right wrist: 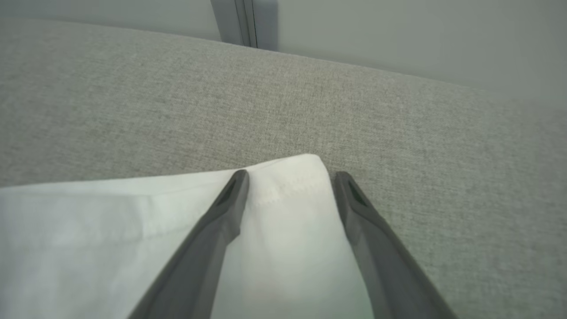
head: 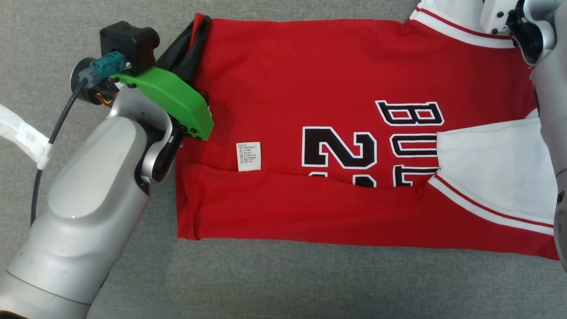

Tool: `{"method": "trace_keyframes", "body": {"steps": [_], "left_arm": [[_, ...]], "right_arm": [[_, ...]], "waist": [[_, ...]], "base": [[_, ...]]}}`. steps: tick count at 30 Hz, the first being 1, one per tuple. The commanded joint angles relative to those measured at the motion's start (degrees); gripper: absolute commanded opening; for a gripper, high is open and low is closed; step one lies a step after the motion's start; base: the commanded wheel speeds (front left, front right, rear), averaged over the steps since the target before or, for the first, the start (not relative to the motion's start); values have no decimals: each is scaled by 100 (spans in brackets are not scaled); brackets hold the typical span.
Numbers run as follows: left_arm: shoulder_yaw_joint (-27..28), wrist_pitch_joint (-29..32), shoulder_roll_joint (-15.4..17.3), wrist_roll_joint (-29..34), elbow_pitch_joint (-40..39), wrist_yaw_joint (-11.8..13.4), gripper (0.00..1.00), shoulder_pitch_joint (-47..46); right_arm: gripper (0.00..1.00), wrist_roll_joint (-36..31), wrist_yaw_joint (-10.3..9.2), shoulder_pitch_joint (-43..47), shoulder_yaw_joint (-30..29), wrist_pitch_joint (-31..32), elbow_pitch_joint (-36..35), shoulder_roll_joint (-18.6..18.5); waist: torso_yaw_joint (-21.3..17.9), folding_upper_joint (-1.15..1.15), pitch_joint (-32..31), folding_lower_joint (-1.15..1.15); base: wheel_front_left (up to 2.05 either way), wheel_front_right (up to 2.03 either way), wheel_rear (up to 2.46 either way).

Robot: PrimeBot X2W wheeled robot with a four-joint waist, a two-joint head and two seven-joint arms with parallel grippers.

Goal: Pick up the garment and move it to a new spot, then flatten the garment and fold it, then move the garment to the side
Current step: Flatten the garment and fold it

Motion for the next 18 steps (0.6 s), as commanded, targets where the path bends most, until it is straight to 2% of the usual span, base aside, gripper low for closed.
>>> {"method": "trace_keyframes", "body": {"steps": [1,2,3,4,10,18], "left_arm": [[9,-3,42,45,16,8,0,-95],[13,0,52,40,19,12,0,-100],[18,-6,64,35,21,13,0,-102],[23,-21,80,34,26,11,0,-106],[78,-100,129,-36,158,-17,0,-137],[160,-240,256,-210,409,-238,0,13]], "right_arm": [[49,-70,0,141,57,9,223,73],[20,-84,0,125,77,-33,299,84],[7,-101,0,114,109,-71,349,86],[0,-125,0,100,130,-163,392,88],[0,-142,-4,-71,55,-876,504,152],[0,184,-4,36,247,-1707,591,359]], "waist": [[-26,0,-3,0],[-42,0,-9,0],[-57,0,-17,0],[-76,0,-27,0],[-203,0,-143,0],[-486,0,-600,0]], "base": [[0,0,0],[0,0,0],[0,0,0],[0,0,0],[0,0,0],[0,0,0]]}}
